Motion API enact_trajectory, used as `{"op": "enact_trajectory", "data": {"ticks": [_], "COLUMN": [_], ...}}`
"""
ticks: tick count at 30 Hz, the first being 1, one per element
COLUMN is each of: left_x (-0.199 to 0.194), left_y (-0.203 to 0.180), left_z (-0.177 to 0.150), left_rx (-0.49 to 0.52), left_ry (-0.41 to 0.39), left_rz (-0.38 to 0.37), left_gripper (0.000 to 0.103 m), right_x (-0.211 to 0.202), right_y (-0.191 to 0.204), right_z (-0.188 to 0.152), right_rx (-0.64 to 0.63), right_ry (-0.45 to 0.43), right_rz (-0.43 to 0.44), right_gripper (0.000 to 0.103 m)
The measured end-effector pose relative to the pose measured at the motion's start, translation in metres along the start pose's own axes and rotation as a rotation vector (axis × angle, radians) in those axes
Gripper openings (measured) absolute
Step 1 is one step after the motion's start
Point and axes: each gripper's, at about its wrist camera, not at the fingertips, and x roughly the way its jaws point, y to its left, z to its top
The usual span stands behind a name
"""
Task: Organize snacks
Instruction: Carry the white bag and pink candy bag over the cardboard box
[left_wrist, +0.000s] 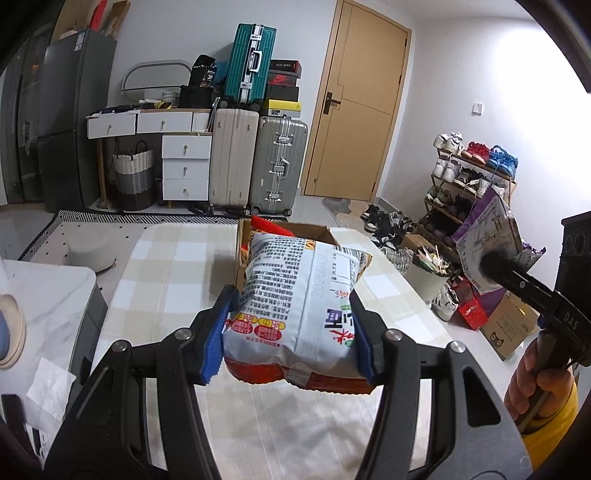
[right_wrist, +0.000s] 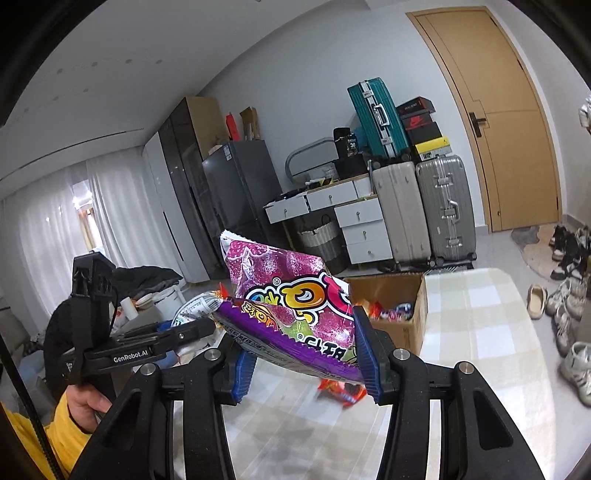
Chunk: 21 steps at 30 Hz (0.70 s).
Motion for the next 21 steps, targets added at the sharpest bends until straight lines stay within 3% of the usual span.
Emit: {"op": "enact_trajectory", "data": {"ticks": [10,21], "left_x": [0.033,0.126], "left_y": [0.002,-0.003], "left_z": [0.047,0.103], "left_rx": [0.013,0.034], "left_ry": [-0.026,0.017], "left_rz": [0.013,0.029], "left_gripper": [0.054,0.054], "right_x": [0.050,0.136], "right_y": [-0.008,-0.046], "right_z": [0.045,0.088], "right_rx": [-0.018,0.000], "right_ry": [0.010,0.060], "right_rz": [-0.008,-0.035], "right_gripper": [0.048,0.048]}}
